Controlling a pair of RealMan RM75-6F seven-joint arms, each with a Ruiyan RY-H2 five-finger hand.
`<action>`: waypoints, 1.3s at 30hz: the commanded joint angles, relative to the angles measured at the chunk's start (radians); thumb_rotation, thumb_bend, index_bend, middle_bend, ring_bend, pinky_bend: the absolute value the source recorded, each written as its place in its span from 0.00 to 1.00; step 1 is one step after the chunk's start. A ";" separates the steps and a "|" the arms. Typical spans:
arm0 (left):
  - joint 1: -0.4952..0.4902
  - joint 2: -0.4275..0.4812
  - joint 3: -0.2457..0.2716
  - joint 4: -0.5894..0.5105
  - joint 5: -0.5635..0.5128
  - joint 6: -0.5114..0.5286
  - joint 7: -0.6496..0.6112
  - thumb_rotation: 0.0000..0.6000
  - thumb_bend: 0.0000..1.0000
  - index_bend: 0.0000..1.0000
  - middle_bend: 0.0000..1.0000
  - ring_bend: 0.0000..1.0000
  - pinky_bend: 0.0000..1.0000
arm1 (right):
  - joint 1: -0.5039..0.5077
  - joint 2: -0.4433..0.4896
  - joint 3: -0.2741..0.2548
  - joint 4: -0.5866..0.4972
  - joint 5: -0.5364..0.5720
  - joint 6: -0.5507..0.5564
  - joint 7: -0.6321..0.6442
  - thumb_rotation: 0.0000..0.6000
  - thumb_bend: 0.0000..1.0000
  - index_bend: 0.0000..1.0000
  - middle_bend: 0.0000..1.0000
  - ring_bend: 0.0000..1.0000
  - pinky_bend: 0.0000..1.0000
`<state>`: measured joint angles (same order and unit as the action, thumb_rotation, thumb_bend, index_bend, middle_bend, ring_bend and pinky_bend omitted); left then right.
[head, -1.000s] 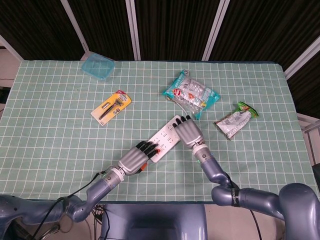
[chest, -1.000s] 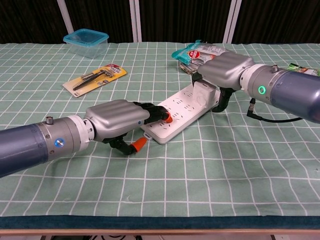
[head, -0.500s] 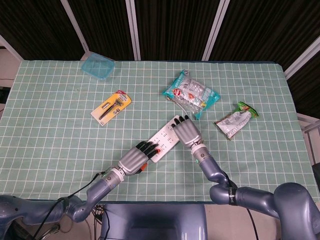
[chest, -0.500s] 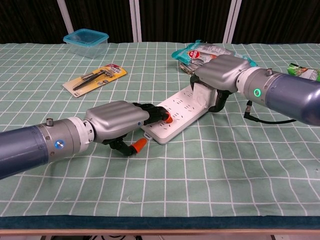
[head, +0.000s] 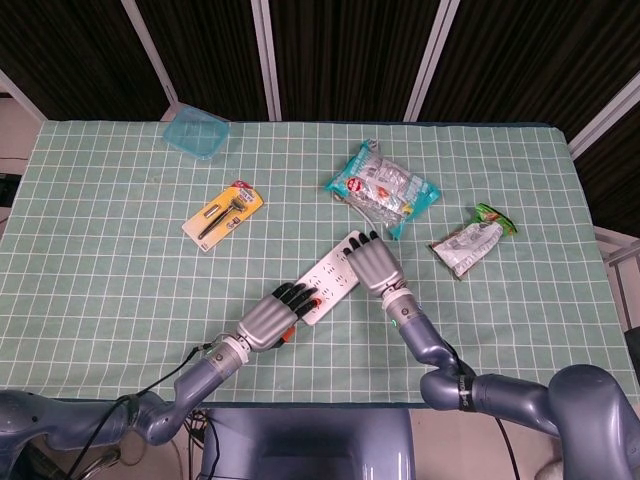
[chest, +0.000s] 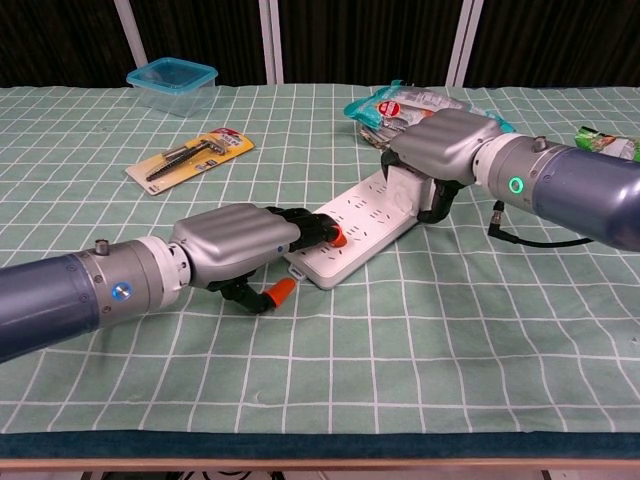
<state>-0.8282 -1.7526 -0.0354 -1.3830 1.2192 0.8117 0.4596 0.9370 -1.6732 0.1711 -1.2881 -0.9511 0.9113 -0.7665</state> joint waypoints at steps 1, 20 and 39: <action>0.000 -0.001 0.001 0.000 -0.001 0.000 0.002 1.00 0.58 0.16 0.09 0.03 0.15 | -0.001 0.003 -0.002 -0.009 -0.004 0.006 -0.001 1.00 0.67 0.61 0.28 0.25 0.29; 0.007 0.009 0.001 -0.016 -0.016 0.011 0.014 1.00 0.58 0.16 0.09 0.03 0.16 | -0.001 0.054 0.015 -0.099 -0.012 0.076 -0.041 1.00 0.67 0.64 0.28 0.25 0.29; 0.025 0.116 -0.108 -0.162 0.027 0.167 -0.013 1.00 0.57 0.16 0.09 0.03 0.16 | -0.070 0.238 0.047 -0.340 -0.031 0.269 -0.106 1.00 0.67 0.64 0.28 0.25 0.29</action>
<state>-0.8099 -1.6566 -0.1288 -1.5251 1.2393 0.9616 0.4547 0.8815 -1.4511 0.2203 -1.6146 -0.9869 1.1663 -0.8692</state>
